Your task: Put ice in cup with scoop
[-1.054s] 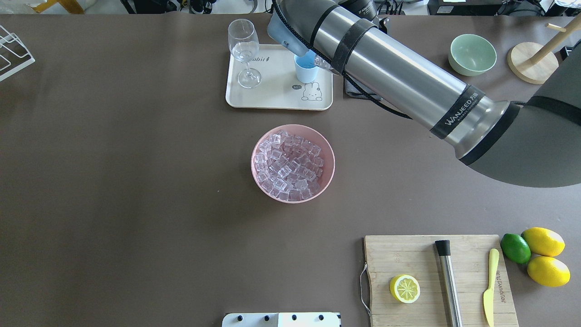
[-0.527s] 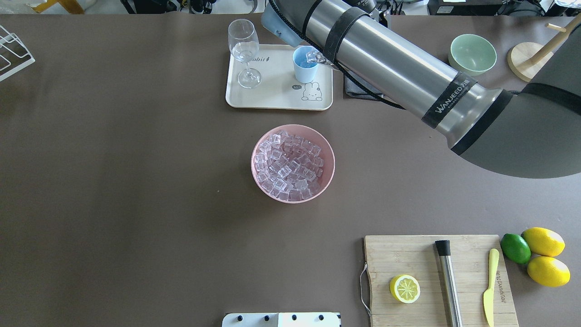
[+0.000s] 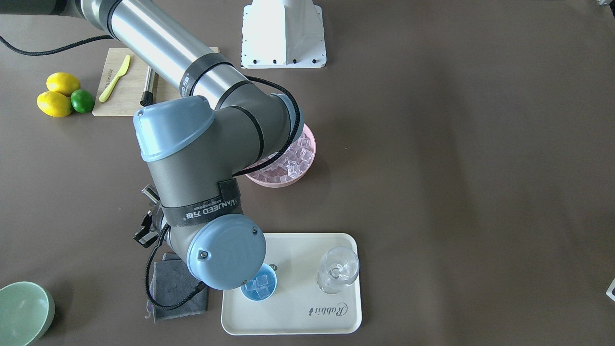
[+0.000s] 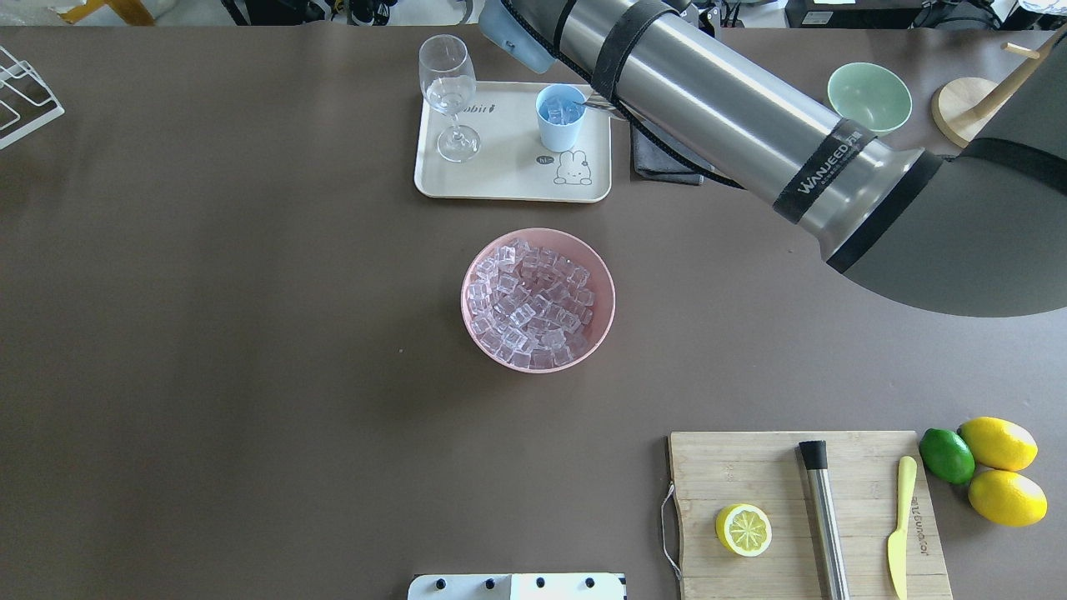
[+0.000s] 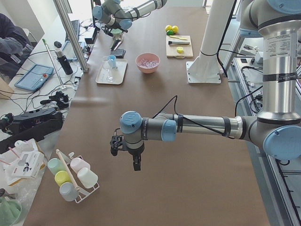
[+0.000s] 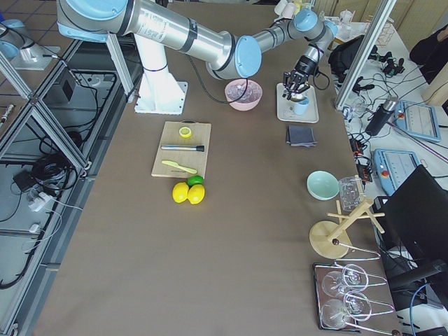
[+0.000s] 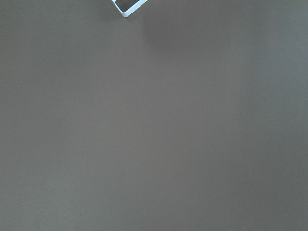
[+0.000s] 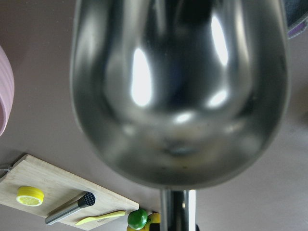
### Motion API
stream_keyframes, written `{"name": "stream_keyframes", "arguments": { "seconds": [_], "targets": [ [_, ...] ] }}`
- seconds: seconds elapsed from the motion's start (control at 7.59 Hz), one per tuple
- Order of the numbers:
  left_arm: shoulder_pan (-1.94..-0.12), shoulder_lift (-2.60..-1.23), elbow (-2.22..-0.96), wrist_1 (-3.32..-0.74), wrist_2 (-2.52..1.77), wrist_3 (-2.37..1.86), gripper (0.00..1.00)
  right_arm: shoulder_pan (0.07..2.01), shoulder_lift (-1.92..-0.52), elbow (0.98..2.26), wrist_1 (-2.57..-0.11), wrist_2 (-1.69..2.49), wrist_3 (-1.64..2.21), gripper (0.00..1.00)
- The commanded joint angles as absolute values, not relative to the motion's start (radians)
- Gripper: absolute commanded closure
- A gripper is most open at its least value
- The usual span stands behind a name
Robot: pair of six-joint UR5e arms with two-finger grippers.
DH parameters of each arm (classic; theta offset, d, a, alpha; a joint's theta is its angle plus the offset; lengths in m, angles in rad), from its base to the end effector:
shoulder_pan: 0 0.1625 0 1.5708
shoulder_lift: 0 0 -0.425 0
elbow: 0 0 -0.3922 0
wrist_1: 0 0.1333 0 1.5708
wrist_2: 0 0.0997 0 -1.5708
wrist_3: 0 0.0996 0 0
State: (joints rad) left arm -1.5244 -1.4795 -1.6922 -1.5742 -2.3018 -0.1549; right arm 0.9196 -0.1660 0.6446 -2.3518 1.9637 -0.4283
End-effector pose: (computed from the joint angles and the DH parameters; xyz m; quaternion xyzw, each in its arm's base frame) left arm -0.0456 -0.4580 0.6447 -0.0203 0.3571 -0.0447 0.9328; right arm -0.4305 -0.7219 0.1696 -0.1683 -0.1753 -0.4731 0.8468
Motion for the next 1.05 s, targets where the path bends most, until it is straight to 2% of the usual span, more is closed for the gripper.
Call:
{"name": "stream_keyframes", "arguments": {
  "seconds": [0.0, 0.26, 0.4, 0.66, 0.92],
  "targets": [
    [-1.525, -1.479, -1.690, -1.575, -2.301, -0.155, 0.02, 0.969, -0.237, 0.765, -2.348, 1.986, -0.419, 1.00],
    [-1.523, -1.479, -1.692, -1.572, -2.299, -0.156, 0.02, 1.070, -0.399, 1.025, -2.429, 2.046, -0.411, 1.00],
    [-1.523, -1.479, -1.693, -1.569, -2.299, -0.156, 0.02, 1.093, -0.540, 1.248, -2.489, 2.057, -0.404, 1.00],
    [-1.523, -1.479, -1.695, -1.569, -2.299, -0.156, 0.02, 1.144, -0.688, 1.417, -2.503, 2.059, -0.376, 1.00],
    [-1.523, -1.479, -1.697, -1.566, -2.301, -0.156, 0.02, 1.151, -0.944, 1.729, -2.491, 2.114, -0.130, 1.00]
  ]
}}
